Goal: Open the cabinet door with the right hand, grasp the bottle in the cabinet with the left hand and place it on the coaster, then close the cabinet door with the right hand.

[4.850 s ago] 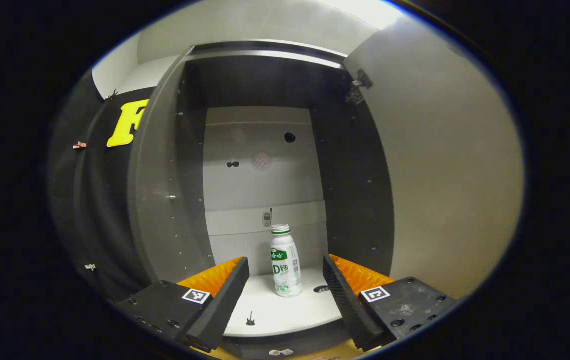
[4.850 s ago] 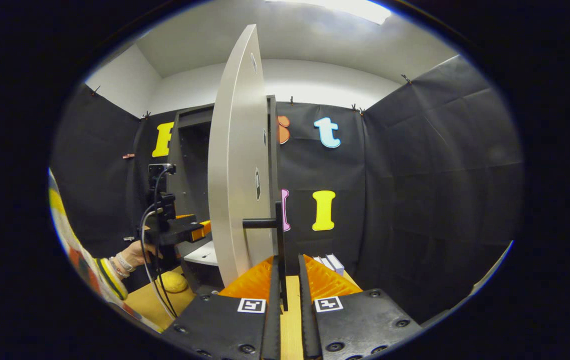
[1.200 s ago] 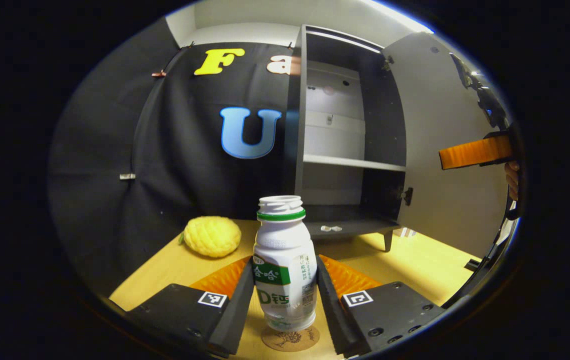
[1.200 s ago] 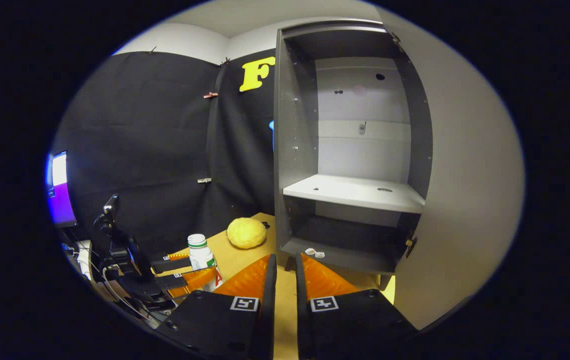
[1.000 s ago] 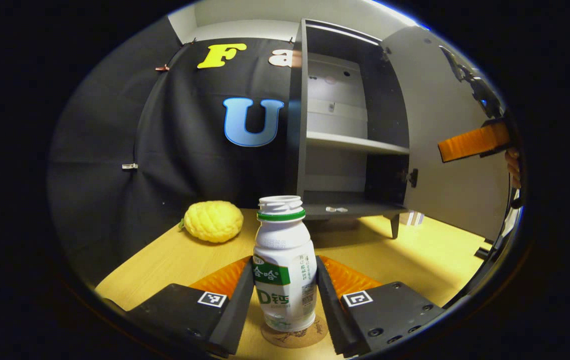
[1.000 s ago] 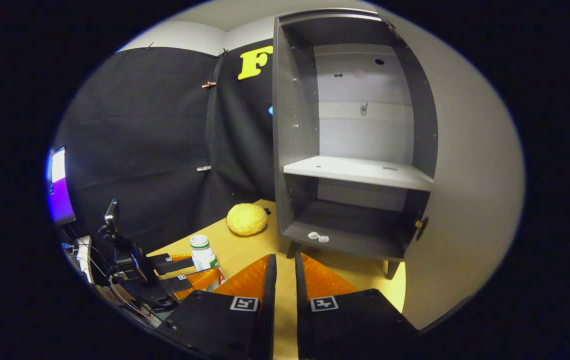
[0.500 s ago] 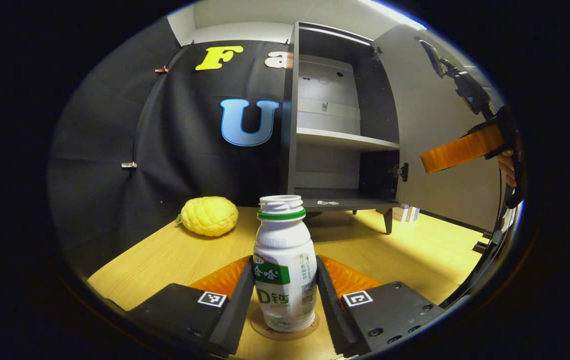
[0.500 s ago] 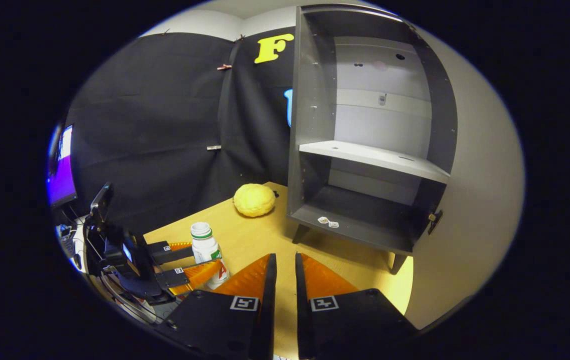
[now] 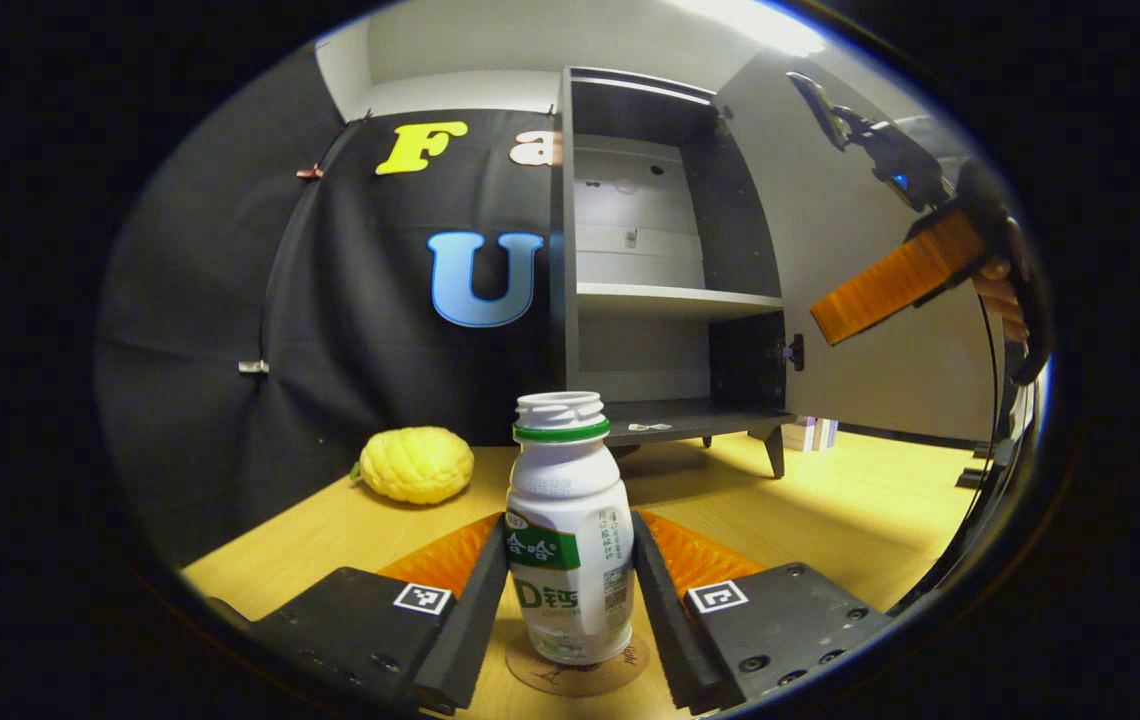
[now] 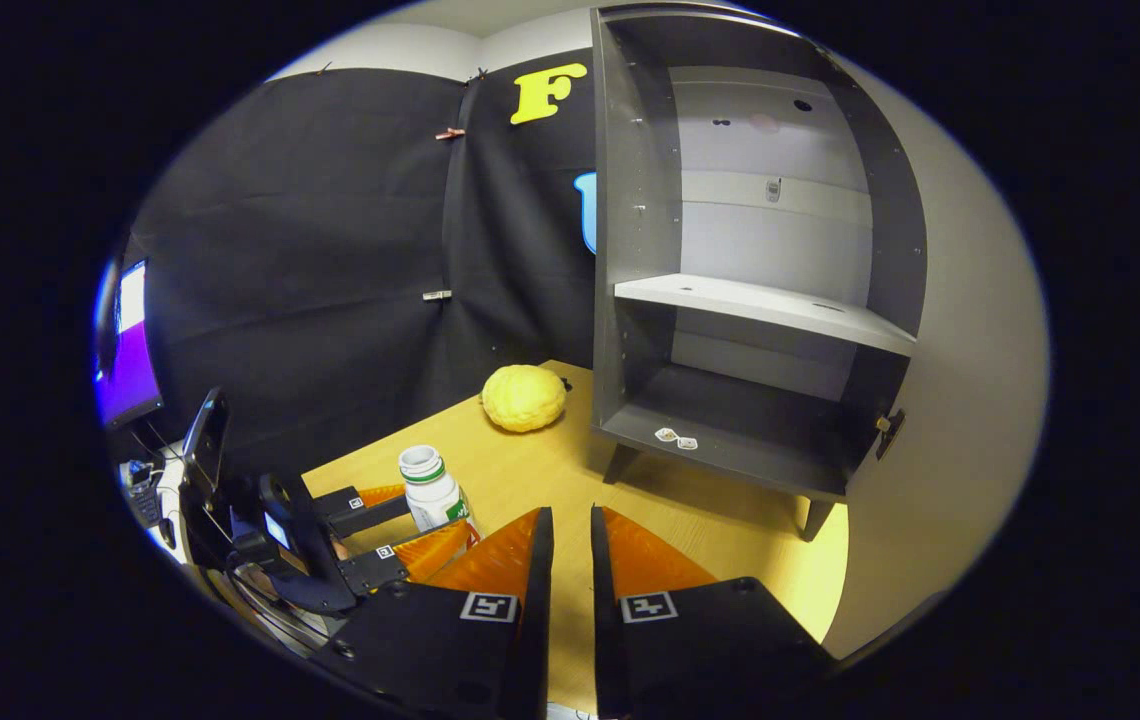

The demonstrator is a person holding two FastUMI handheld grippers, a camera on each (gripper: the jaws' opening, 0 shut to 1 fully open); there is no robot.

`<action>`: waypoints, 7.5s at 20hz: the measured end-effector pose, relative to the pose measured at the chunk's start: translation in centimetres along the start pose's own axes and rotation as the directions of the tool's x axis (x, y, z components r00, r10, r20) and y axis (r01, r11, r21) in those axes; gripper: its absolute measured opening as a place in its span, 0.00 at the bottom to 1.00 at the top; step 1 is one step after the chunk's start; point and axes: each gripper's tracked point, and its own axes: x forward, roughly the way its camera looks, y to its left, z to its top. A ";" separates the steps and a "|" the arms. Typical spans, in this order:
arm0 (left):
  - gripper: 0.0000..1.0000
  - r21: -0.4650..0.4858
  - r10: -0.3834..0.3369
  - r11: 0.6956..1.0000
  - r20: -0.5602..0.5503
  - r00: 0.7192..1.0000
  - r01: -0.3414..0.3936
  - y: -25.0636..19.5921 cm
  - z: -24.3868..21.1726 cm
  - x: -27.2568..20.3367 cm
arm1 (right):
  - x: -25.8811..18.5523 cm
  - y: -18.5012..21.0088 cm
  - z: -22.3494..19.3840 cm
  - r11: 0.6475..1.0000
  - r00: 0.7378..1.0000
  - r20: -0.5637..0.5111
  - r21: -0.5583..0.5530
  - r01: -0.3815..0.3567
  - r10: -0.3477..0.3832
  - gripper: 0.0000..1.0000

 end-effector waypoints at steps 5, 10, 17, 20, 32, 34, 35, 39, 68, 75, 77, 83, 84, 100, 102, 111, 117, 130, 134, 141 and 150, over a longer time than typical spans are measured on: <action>0.72 0.079 0.023 0.997 0.031 0.999 -0.026 0.0 0.2 -0.1 | 0.4 0.7 -0.7 1.000 1.000 -0.027 0.004 -0.015 0.015 0.23; 0.82 0.081 0.017 0.997 0.014 1.000 -0.018 0.1 -0.7 -0.6 | 0.2 1.5 -1.5 1.000 0.998 -0.057 -0.003 -0.027 0.027 0.23; 0.98 0.049 0.026 0.998 0.024 0.999 -0.027 0.4 3.2 -0.1 | -0.8 1.5 1.7 0.999 1.000 -0.015 0.033 -0.017 0.018 0.23; 0.98 0.071 0.000 0.997 0.044 0.999 -0.003 -1.0 8.4 -0.5 | -3.2 0.5 5.8 0.999 0.999 0.034 0.048 0.015 -0.017 0.23; 0.98 0.037 -0.141 0.989 0.041 0.989 0.140 -1.8 27.4 1.6 | -22.8 -4.6 18.0 0.951 0.900 0.313 0.155 0.266 -0.303 0.41; 0.99 0.040 -0.146 0.989 0.033 0.989 0.144 -2.0 28.1 2.3 | -25.6 -4.9 18.0 0.931 0.876 0.327 0.207 0.301 -0.355 0.41; 0.98 0.028 -0.160 0.987 0.019 0.987 0.159 -2.4 28.0 2.5 | -27.2 -5.1 17.8 0.920 0.864 0.332 0.234 0.314 -0.379 0.41; 0.99 0.034 -0.184 0.982 0.013 0.983 0.183 -3.9 29.2 3.2 | -33.5 -9.0 16.7 0.843 0.771 0.348 0.290 0.453 -0.534 0.64; 0.98 0.069 -0.168 0.984 0.014 0.986 0.167 -5.3 30.0 3.5 | -27.2 -13.5 21.9 0.875 0.785 0.390 0.260 0.408 -0.482 0.94; 0.98 0.063 -0.189 0.980 0.015 0.982 0.188 2.0 30.1 4.5 | -19.6 -5.9 24.0 0.901 0.813 0.394 0.257 0.350 -0.429 0.94; 0.98 0.071 -0.185 0.981 0.019 0.983 0.183 3.9 30.4 4.4 | -17.1 -4.6 24.5 0.911 0.832 0.387 0.276 0.306 -0.397 0.94; 0.99 0.075 -0.169 0.983 0.031 0.985 0.166 7.0 31.2 3.3 | -13.8 -2.6 26.3 0.926 0.836 0.409 0.251 0.282 -0.365 0.94; 0.98 0.076 -0.170 0.983 0.029 0.985 0.167 7.1 31.3 3.0 | -13.7 -2.3 26.4 0.928 0.838 0.410 0.245 0.280 -0.361 0.94; 0.98 0.054 -0.090 0.995 0.025 0.996 0.088 4.2 32.9 2.5 | -15.1 -7.2 25.3 0.880 0.792 0.383 0.195 0.433 -0.475 0.94; 0.98 0.047 -0.087 0.995 0.025 0.996 0.086 3.7 33.2 2.5 | -15.4 -7.7 25.2 0.871 0.783 0.383 0.193 0.451 -0.490 0.94; 0.98 0.040 -0.095 0.995 0.064 0.993 0.093 1.0 34.9 2.2 | -16.6 -8.0 24.9 0.854 0.762 0.389 0.190 0.484 -0.518 0.92; 0.98 0.051 -0.086 0.995 0.081 0.993 0.082 0.4 35.8 2.3 | -17.2 -8.4 24.6 0.846 0.753 0.387 0.197 0.496 -0.532 0.90; 0.98 0.043 -0.109 0.993 0.074 0.991 0.106 -0.9 35.3 2.7 | -17.4 -8.6 24.8 0.844 0.751 0.387 0.193 0.501 -0.535 0.90; 0.98 0.038 -0.114 0.993 0.070 0.991 0.112 -1.3 35.1 2.7 | -17.4 -8.5 24.9 0.849 0.753 0.394 0.194 0.492 -0.527 0.90; 0.98 0.055 -0.113 0.993 0.079 0.990 0.109 -1.4 35.3 2.7 | -17.4 -8.4 24.8 0.853 0.760 0.388 0.198 0.484 -0.521 0.90; 0.98 0.040 -0.132 0.991 0.085 0.988 0.129 -2.0 35.4 2.9 | -17.3 -8.5 24.9 0.858 0.763 0.394 0.203 0.471 -0.512 0.90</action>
